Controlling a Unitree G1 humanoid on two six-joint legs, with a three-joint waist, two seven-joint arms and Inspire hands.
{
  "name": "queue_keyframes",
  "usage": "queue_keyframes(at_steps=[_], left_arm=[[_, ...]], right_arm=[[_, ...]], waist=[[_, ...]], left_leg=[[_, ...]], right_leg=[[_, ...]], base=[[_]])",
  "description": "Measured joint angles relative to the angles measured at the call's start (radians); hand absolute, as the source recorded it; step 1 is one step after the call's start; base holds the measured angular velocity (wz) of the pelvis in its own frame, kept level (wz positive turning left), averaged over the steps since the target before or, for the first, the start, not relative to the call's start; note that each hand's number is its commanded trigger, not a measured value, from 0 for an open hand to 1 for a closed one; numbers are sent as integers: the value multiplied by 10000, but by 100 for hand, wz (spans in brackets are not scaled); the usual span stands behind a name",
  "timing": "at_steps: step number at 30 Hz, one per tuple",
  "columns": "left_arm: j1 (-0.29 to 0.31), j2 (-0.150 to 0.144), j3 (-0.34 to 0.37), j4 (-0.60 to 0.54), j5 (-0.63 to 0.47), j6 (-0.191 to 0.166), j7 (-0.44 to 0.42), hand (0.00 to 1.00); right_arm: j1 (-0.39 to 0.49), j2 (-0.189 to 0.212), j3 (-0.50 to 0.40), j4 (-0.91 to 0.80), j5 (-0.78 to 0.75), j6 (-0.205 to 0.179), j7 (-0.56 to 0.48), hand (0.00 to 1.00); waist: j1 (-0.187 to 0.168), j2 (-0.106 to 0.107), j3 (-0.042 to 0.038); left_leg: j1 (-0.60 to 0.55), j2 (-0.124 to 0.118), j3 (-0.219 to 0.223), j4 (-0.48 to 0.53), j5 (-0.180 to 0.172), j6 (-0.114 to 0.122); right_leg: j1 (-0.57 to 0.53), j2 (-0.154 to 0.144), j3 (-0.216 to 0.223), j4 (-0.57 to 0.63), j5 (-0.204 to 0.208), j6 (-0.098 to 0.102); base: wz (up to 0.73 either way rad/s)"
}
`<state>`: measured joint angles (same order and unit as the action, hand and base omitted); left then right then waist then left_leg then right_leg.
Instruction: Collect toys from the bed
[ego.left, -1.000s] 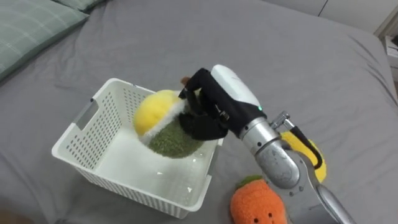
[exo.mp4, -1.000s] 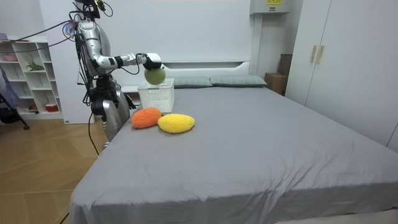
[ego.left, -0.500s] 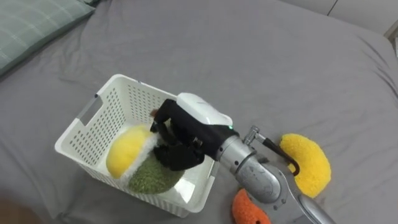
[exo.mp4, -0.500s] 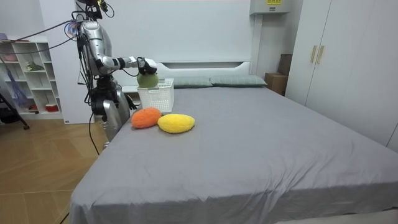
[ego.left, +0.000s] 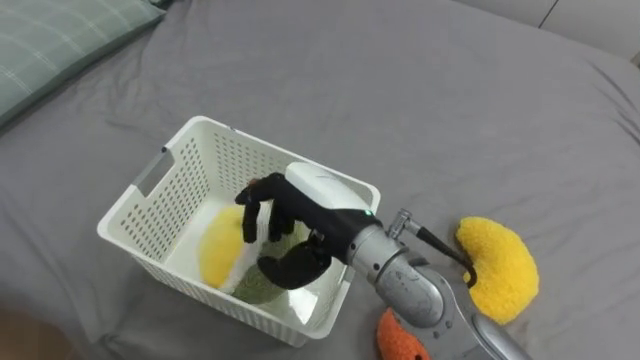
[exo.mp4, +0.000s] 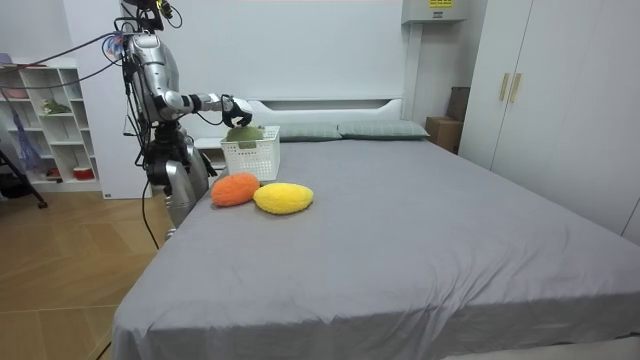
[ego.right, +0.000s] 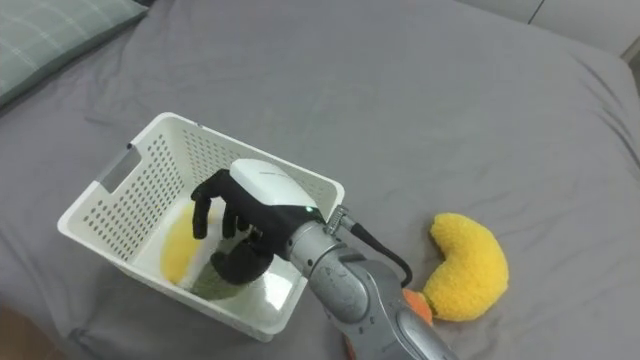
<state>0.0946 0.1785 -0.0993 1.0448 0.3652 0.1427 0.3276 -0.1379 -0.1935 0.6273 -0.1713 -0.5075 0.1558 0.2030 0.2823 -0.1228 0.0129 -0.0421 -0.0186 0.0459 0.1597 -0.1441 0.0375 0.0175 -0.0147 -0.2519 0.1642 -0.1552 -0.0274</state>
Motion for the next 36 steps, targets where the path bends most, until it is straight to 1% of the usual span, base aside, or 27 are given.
queue_keyframes(at_steps=[4,10,12,18,22,24,26,27,30,31,34,35,36], left_arm=[[10,-9,6,0,-1,27,-83,0],[48,-13,-2,-66,-12,43,-79,0],[54,-13,-4,-97,-12,32,-63,0],[66,-18,-1,-72,-10,22,-27,0],[61,-42,5,-21,-12,10,154,0],[63,-44,137,0,-13,-53,166,0],[69,-43,379,17,-20,-64,205,0],[70,-42,421,27,-20,-70,227,0],[123,-63,620,151,-19,-115,366,0],[138,-89,765,151,-20,-119,365,0],[265,-88,981,145,-22,-188,365,0],[289,-96,987,136,-21,-208,365,0],[307,-99,993,137,-20,-217,365,0]], right_arm=[[3,7,0,0,2,0,-2,0],[3,7,-2,0,4,0,-23,0],[3,7,-3,0,6,0,-49,0],[2,7,-93,-2,62,-6,-157,0],[2,2,-482,-2,263,-16,-206,0],[1,7,-781,-29,434,-50,-265,0],[0,2,-1305,-101,545,-145,-616,0],[0,2,-1425,-141,545,-148,-733,0],[6,-44,-1976,-470,886,-185,-1270,0],[21,-39,-2198,-498,1016,-314,-1511,0],[45,-52,-2446,-506,1402,-362,-2117,0],[113,-59,-2639,-498,1598,-428,-2319,0],[146,-83,-2729,-482,1722,-469,-2450,0]], waist=[[0,51,16],[-37,170,-40],[-47,177,-41],[-288,179,-40],[-326,182,-38],[-364,194,-30],[-435,221,-20],[-435,225,-17],[-626,258,-16],[-719,268,-20],[-905,319,-60],[-1067,338,-72],[-1105,348,-78]], left_leg=[[2,0,0,0,0,0],[26,-1,-1,18,2,1],[26,-1,-1,29,3,1],[24,-27,-76,85,3,3],[59,-35,-78,95,5,7],[124,-27,-60,80,7,9],[172,-22,-40,58,6,9],[175,-16,-12,51,6,9],[240,5,109,40,5,8],[274,13,168,23,4,8],[362,45,345,-48,0,5],[376,39,340,-67,1,7],[401,39,341,-65,1,7]], right_leg=[[1,-1,8,0,0,0],[21,-9,-14,1,0,0],[27,-10,-15,3,0,0],[86,-30,-105,16,0,0],[97,-43,-104,27,0,0],[125,-42,-81,27,0,0],[184,-38,-35,26,0,0],[179,-33,3,26,0,0],[164,-24,94,28,1,-1],[172,-15,149,31,1,0],[193,7,296,44,2,-1],[195,1,294,45,4,-1],[196,1,298,44,5,-1]], base=[[0],[0],[0],[3],[0],[0],[-2],[-10],[-10],[-15],[-14],[-8],[-3]])
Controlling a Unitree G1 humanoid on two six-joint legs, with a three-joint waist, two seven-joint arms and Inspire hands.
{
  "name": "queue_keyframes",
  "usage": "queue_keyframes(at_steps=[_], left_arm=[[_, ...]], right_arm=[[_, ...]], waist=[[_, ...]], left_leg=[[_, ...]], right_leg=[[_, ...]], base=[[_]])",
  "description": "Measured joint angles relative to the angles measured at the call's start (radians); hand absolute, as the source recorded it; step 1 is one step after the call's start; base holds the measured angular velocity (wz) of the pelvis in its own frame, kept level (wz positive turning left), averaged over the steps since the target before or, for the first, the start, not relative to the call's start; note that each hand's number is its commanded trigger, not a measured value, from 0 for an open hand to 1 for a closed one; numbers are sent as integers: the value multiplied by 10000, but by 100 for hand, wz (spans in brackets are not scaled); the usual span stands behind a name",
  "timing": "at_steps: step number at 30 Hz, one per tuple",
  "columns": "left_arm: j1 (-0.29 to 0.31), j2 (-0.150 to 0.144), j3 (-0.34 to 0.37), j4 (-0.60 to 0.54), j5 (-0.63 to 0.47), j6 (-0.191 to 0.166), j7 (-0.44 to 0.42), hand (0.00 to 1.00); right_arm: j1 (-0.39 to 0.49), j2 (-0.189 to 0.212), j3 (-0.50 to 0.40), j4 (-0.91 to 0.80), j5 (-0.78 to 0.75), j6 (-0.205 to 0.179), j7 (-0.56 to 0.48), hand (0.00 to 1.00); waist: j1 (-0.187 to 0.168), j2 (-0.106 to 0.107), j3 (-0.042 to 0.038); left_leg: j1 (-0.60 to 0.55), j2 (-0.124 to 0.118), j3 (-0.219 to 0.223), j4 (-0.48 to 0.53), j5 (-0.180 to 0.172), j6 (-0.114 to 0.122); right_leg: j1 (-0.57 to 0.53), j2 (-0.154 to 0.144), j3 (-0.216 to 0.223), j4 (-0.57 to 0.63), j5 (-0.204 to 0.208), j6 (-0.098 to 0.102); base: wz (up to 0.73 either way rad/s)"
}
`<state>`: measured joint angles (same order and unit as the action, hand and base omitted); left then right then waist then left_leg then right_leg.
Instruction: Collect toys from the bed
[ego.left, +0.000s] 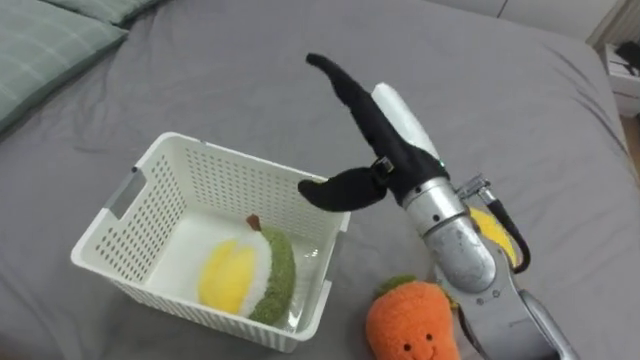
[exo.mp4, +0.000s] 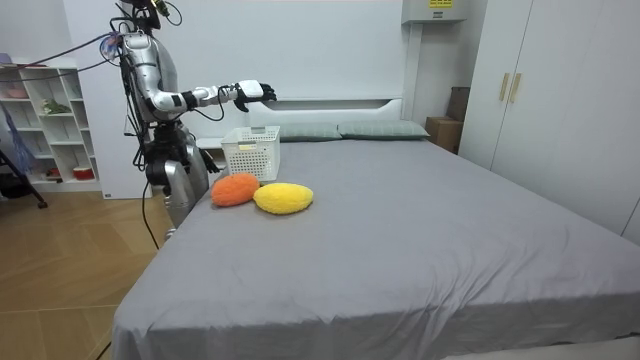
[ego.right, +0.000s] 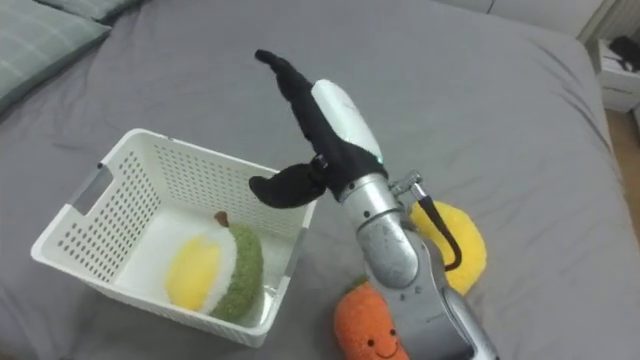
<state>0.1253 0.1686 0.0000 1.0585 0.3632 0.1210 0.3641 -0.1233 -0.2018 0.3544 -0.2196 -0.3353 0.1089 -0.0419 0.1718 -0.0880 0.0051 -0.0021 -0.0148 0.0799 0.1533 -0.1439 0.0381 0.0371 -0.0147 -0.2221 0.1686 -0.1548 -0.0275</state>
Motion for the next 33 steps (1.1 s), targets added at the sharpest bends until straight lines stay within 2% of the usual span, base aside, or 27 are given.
queue_keyframes(at_steps=[4,7,8,9,13,14,18,23,29,33], left_arm=[[54,-16,182,14,-10,-2,-14,0],[118,-31,354,143,-3,-85,-18,0],[169,-40,366,220,-3,-125,-17,0],[227,-44,369,220,-2,-138,-16,0],[464,-44,381,218,-3,-126,-20,0],[480,-46,381,190,-3,-110,-36,0],[563,-54,396,83,-10,-119,-62,0],[723,-59,396,-93,-43,-98,-92,0],[875,-62,403,-284,-45,43,-95,0],[860,-70,403,-279,-55,25,-97,0]], right_arm=[[317,-360,-782,73,566,-81,-888,0],[322,-399,-1306,206,652,-228,-1406,0],[386,-408,-1510,279,653,-332,-1534,0],[404,-423,-1592,342,658,-379,-1579,0],[494,-655,-1941,714,798,-440,-1625,0],[493,-698,-2064,810,871,-441,-1611,0],[510,-750,-2600,1502,1247,-443,-1655,0],[895,-791,-2994,1776,1360,-430,-1963,0],[1172,-794,-3111,2013,1345,-429,-1977,0],[1170,-795,-3357,2303,1341,-431,-1977,0]], waist=[[-230,24,-1],[-326,94,-4],[-426,138,-39],[-480,138,-64],[-685,194,-54],[-821,187,-57],[-862,85,-111],[-982,-9,-82],[-1177,59,-35],[-1166,64,-26]], left_leg=[[207,0,15,-26,0,2],[312,24,172,-62,-1,0],[333,26,216,-85,-1,0],[337,25,233,-92,-1,1],[504,27,339,-180,-14,13],[493,27,342,-180,-13,13],[533,21,358,-170,-12,14],[581,22,528,-188,-28,31],[563,24,587,-200,-97,57],[458,28,595,-207,-97,57]], right_leg=[[151,5,30,-14,1,0],[178,22,185,-3,1,-1],[189,24,234,0,1,-1],[201,22,247,2,2,-1],[311,25,359,5,0,2],[312,23,356,5,0,2],[329,21,370,-15,-4,6],[310,36,495,-122,-4,7],[258,45,596,-157,-1,9],[142,53,619,-134,1,9]], base=[[-2],[-13],[-15],[-9],[-7],[0],[-2],[-4],[-6],[-1]])
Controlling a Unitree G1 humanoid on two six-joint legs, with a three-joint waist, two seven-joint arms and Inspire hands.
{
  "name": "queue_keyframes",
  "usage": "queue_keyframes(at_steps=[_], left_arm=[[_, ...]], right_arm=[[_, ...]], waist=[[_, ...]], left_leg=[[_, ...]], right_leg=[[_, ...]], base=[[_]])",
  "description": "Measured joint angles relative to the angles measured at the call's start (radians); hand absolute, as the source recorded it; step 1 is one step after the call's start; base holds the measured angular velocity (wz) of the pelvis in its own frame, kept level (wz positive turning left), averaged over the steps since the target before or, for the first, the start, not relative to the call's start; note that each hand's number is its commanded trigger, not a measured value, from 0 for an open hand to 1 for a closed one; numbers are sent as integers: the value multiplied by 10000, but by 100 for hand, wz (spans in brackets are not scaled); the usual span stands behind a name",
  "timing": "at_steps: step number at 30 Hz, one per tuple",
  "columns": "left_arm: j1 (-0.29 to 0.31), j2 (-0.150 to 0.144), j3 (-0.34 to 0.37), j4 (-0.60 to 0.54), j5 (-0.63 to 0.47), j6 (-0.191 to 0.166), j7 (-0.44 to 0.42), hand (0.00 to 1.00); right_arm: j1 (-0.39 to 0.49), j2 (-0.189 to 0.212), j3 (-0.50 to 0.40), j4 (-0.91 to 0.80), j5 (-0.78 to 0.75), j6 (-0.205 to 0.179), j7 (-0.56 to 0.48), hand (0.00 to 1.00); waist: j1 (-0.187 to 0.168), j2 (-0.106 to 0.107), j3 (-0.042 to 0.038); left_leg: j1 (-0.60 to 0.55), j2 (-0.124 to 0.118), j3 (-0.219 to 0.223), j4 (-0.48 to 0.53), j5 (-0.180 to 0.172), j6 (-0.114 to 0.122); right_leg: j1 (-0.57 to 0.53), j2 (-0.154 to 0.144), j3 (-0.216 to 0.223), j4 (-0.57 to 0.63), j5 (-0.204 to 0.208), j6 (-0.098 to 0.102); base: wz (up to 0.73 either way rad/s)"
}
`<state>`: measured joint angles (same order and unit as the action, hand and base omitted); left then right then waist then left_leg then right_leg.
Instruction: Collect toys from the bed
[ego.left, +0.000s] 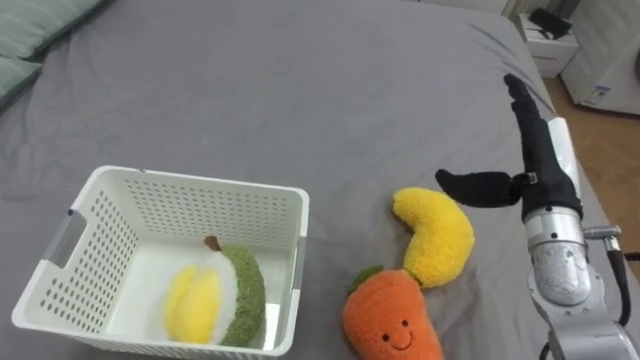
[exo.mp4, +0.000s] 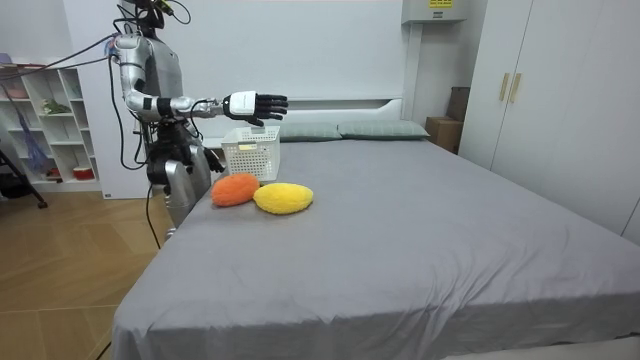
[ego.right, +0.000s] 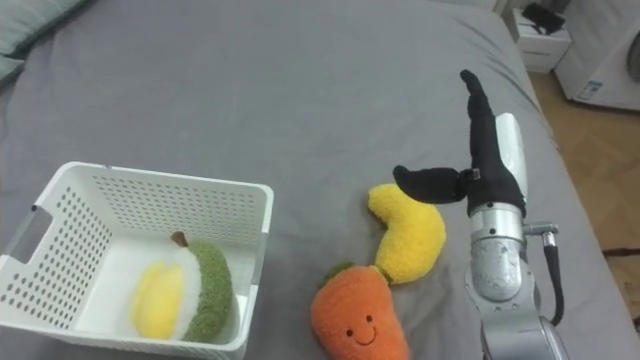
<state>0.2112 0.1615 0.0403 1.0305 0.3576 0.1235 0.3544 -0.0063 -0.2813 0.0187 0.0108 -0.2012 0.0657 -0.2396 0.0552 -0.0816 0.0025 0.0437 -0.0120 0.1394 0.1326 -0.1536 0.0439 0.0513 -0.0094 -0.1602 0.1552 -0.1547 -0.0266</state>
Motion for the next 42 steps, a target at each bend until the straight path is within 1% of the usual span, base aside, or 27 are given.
queue_keyframes(at_steps=[3,7,8,12,13,15,17,18,20,21,22,23,25,26,28,29,31,33,35,37,38,42], left_arm=[[13,-25,-2,9,-3,2,1,0],[12,-26,-14,10,-10,27,16,0],[-56,-22,-29,13,-69,33,20,0],[-190,-18,-45,64,-226,34,20,0],[-243,-11,-63,75,-327,64,19,0],[-380,-11,-67,73,-413,106,7,0],[-612,-8,-68,35,-409,204,-19,0],[-641,-7,-69,18,-421,207,-30,0],[-783,50,-101,-8,-537,202,-109,0],[-823,69,-130,-8,-556,201,-109,0],[-892,90,-214,9,-652,201,-107,0],[-895,96,-271,18,-712,195,-107,0],[-977,108,-461,22,-979,180,-96,0],[-1089,108,-561,21,-1114,168,-98,0],[-1254,115,-655,22,-1147,146,-101,0],[-1231,136,-784,78,-1233,97,-105,0],[-1229,184,-972,80,-1276,44,-110,0],[-1249,183,-1062,102,-1279,2,-110,0],[-1282,211,-1214,152,-1290,-10,-107,0],[-1278,214,-1229,150,-1287,-56,-106,0],[-1285,217,-1229,158,-1288,-87,-106,0],[-1423,219,-1229,245,-1293,-249,-89,0]], right_arm=[[-29,-18,-42,462,174,-11,-95,0],[-221,-22,-36,1754,854,-15,-238,0],[-321,-22,-32,2214,890,-5,-335,0],[-365,-20,-15,2913,1198,5,-530,0],[-391,-20,0,3049,1336,5,-663,0],[-723,-20,39,3523,1590,-5,-873,0],[-1282,-20,43,4254,1589,-6,-1170,0],[-1461,-20,43,4498,1580,-19,-1223,0],[-2134,-24,41,5462,1595,-20,-1469,0],[-2271,-24,52,5681,1615,-29,-1531,0],[-2546,-25,105,6139,1664,-32,-1641,0],[-2656,-23,143,6374,1681,-38,-1676,0],[-3088,-28,458,7404,1780,-94,-1827,0],[-3330,-66,614,8033,1952,-141,-1857,0],[-3597,-106,786,8757,2280,-135,-1852,0],[-3669,-106,799,9062,2595,-142,-1851,0],[-3717,-141,805,9454,2931,-140,-1859,0],[-3788,-243,784,9689,2933,-137,-1917,0],[-3869,-366,769,9834,2934,-162,-2155,0],[-4063,-469,757,10119,2934,-221,-2259,0],[-4273,-515,751,10393,2987,-305,-2300,0],[-4686,-743,751,10914,3421,-394,-2324,0]], waist=[[34,3,1],[33,12,16],[39,4,-8],[58,17,-8],[77,39,-10],[57,45,-11],[55,52,-7],[50,58,-3],[58,62,0],[66,64,4],[75,76,32],[92,84,37],[185,84,56],[249,69,65],[373,40,103],[395,50,118],[442,51,118],[520,49,129],[476,85,149],[501,86,152],[495,104,184],[566,156,227]], left_leg=[[5,3,2,-21,-7,-8],[-100,5,-7,1,-13,-3],[-210,7,-10,34,-15,1],[-484,8,3,108,-10,5],[-589,8,2,128,-10,6],[-834,24,3,186,-6,9],[-1186,33,-20,282,20,27],[-1254,35,-23,316,20,27],[-1506,35,-54,353,34,37],[-1559,29,-57,358,45,42],[-1590,15,-70,354,55,46],[-1596,10,-82,350,55,47],[-1642,7,-93,316,55,47],[-1761,3,-133,325,60,55],[-1928,-4,-140,326,79,61],[-1988,-10,-151,334,84,63],[-2056,-11,-175,342,84,63],[-2187,-18,-192,361,86,63],[-2329,-38,-359,397,91,61],[-2412,-36,-366,407,93,60],[-2440,-35,-370,419,93,60],[-2522,-31,-385,462,93,60]], right_leg=[[1,8,16,-5,0,0],[-49,6,16,5,2,1],[-200,-1,10,64,2,1],[-513,-7,38,175,6,-1],[-606,-17,-29,189,8,-2],[-807,-18,-72,192,45,1],[-1097,-27,-152,192,86,-1],[-1152,-28,-154,193,92,-1],[-1374,-34,-194,194,111,-2],[-1410,-40,-207,189,111,-1],[-1418,-51,-241,167,111,-1],[-1416,-54,-276,156,111,-1],[-1475,-59,-305,148,111,-1],[-1585,-68,-355,154,111,-1],[-1751,-76,-387,165,111,-1],[-1789,-82,-431,159,111,-1],[-1837,-82,-457,158,111,-1],[-1963,-89,-465,157,111,0],[-2051,-102,-631,155,111,-1],[-2117,-101,-639,144,111,-1],[-2130,-101,-642,133,111,-1],[-2195,-101,-649,141,111,-1]], base=[[0],[0],[0],[-2],[0],[0],[8],[7],[6],[12],[9],[7],[0],[4],[7],[7],[4],[0],[12],[5],[0],[0]])
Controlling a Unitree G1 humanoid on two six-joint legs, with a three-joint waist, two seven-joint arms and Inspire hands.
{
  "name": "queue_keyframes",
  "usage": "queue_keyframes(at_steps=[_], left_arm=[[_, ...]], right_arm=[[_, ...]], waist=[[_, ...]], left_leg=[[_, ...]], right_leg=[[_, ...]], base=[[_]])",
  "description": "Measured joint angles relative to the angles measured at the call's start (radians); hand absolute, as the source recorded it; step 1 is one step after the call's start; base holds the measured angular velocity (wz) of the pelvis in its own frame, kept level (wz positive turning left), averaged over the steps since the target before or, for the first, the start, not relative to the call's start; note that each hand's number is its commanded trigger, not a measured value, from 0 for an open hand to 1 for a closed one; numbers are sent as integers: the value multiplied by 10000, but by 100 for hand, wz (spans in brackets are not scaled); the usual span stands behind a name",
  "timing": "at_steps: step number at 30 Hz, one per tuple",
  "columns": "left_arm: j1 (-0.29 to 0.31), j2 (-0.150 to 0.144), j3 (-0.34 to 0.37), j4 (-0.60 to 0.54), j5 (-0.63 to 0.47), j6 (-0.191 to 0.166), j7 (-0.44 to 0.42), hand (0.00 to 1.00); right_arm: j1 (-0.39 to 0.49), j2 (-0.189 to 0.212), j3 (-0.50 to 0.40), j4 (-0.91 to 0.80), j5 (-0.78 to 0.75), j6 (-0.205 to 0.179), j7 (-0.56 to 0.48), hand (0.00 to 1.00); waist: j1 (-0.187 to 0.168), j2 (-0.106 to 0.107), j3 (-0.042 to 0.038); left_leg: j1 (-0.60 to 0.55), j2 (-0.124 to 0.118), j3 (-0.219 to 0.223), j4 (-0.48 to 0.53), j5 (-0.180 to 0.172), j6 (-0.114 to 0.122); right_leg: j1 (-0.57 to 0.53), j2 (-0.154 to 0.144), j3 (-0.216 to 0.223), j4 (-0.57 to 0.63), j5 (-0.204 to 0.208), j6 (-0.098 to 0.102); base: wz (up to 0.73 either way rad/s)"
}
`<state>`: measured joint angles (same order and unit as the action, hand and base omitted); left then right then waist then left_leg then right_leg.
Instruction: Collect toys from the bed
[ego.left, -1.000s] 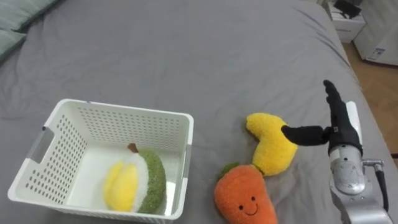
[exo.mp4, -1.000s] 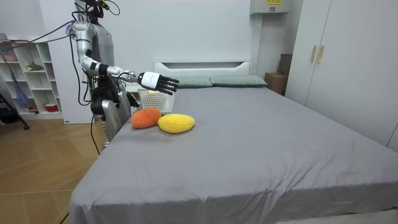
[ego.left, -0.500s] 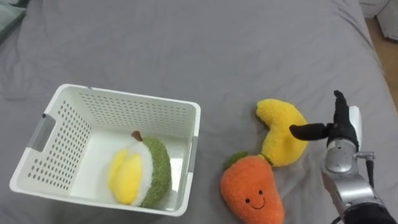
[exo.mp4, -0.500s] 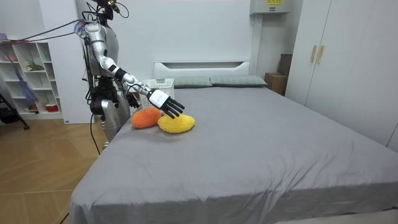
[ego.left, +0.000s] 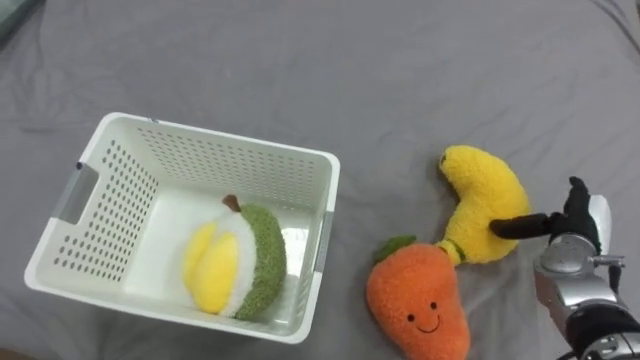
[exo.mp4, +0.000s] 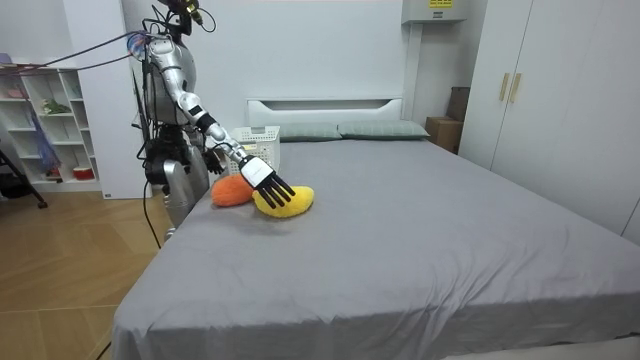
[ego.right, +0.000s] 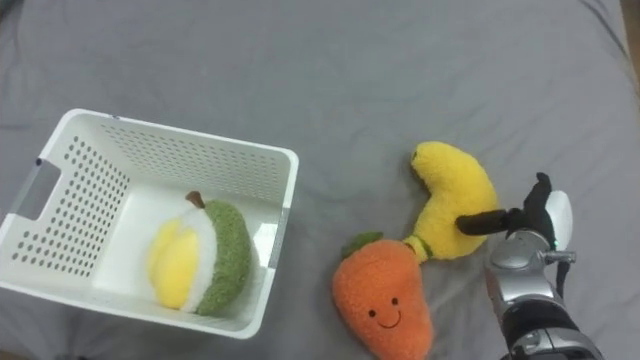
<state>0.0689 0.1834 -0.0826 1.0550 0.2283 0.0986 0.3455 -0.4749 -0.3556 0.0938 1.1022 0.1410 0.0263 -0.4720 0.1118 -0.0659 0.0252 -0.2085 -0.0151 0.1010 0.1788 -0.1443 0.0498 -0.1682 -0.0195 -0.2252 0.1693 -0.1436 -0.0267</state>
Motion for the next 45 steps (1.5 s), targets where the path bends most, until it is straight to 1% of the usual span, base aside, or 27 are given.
queue_keyframes(at_steps=[1,2,4,7,10,15,17,20,24,28,32,34,35,36,37,38,40,45], left_arm=[[-79,0,-6,81,-1,-41,7,0],[-183,-1,-50,229,1,-117,10,0],[-239,-9,-98,261,0,-174,11,0],[-282,-10,-96,260,-2,-217,13,0],[-398,-12,-124,272,-18,-214,13,0],[-550,-16,-199,439,-16,-242,-9,0],[-687,-29,-198,650,-12,-271,-49,0],[-818,-48,-197,667,-16,-269,-78,0],[-867,-110,-212,670,-22,-271,-131,0],[-855,-110,-223,671,-22,-270,-156,0],[-817,-82,-647,678,-81,-300,-113,0],[-813,-56,-826,678,-396,-368,-98,0],[-817,-56,-871,679,-513,-395,-99,0],[-826,-57,-878,678,-605,-415,-99,0],[-844,-56,-900,678,-713,-463,-99,0],[-846,-46,-975,677,-847,-543,-99,0],[-847,-43,-1036,676,-991,-598,-99,0],[-850,-19,-1231,669,-1304,-622,-101,0]], right_arm=[[-89,-21,2,106,148,-122,-18,0],[-182,-21,19,297,288,-192,-21,0],[-183,-20,25,497,423,-279,27,0],[-179,-20,24,694,575,-343,180,0],[-173,-18,40,761,921,-373,412,0],[-173,-19,40,762,1068,-384,698,0],[-173,-18,41,761,1065,-390,789,0],[-174,-18,42,757,1068,-490,905,0],[-176,-18,89,671,1121,-508,1067,0],[-274,-9,464,612,1072,-596,1184,0],[-464,9,1090,594,1069,-604,1270,0],[-573,59,1252,584,1068,-603,1296,0],[-648,90,1273,579,1066,-602,1372,14],[-673,98,1313,579,1072,-602,1393,22],[-683,98,1412,580,1076,-602,1420,98],[-683,97,1488,579,1077,-602,1462,100],[-683,98,1576,580,1074,-600,1470,100],[-682,95,1595,584,1078,-595,1473,100]], waist=[[4,1,2],[32,11,21],[45,26,33],[65,58,74],[74,81,86],[188,101,90],[242,134,89],[279,199,90],[334,267,63],[354,281,53],[386,273,51],[393,267,49],[402,262,52],[424,261,52],[490,245,50],[542,224,56],[563,189,61],[559,78,57]], left_leg=[[-81,3,-8,43,0,0],[-97,5,-8,47,5,-8],[-102,5,-34,48,7,-11],[-157,5,-62,89,8,-13],[-191,8,-92,113,9,-14],[-258,9,-139,185,10,-16],[-261,6,-172,200,10,-16],[-318,4,-224,254,10,-16],[-341,8,-225,250,12,-19],[-340,10,-211,220,21,-34],[-337,5,-213,216,37,-43],[-335,2,-214,201,51,-44],[-335,-2,-216,190,68,-42],[-334,-2,-218,190,72,-43],[-329,-1,-218,190,75,-46],[-327,0,-223,190,80,-50],[-332,-1,-242,189,90,-51],[-329,-3,-276,196,95,-54]], right_leg=[[-66,0,-7,8,1,-1],[-78,2,-16,7,3,-4],[-68,2,-61,6,3,-4],[-91,-3,-114,5,4,-5],[-101,-15,-211,12,5,-7],[-111,-18,-268,16,9,-14],[-92,-17,-285,16,11,-17],[-85,-18,-386,17,12,-17],[-106,-17,-404,20,12,-18],[-135,-13,-373,21,12,-18],[-135,-13,-380,24,12,-18],[-140,-15,-386,26,12,-18],[-143,-19,-395,26,12,-18],[-143,-20,-400,29,12,-19],[-142,-20,-401,32,13,-19],[-142,-20,-408,36,13,-20],[-137,-29,-468,38,14,-22],[-110,-31,-527,39,15,-24]], base=[[0],[0],[4],[4],[2],[2],[2],[8],[1],[0],[0],[0],[0],[0],[0],[0],[4],[2]])
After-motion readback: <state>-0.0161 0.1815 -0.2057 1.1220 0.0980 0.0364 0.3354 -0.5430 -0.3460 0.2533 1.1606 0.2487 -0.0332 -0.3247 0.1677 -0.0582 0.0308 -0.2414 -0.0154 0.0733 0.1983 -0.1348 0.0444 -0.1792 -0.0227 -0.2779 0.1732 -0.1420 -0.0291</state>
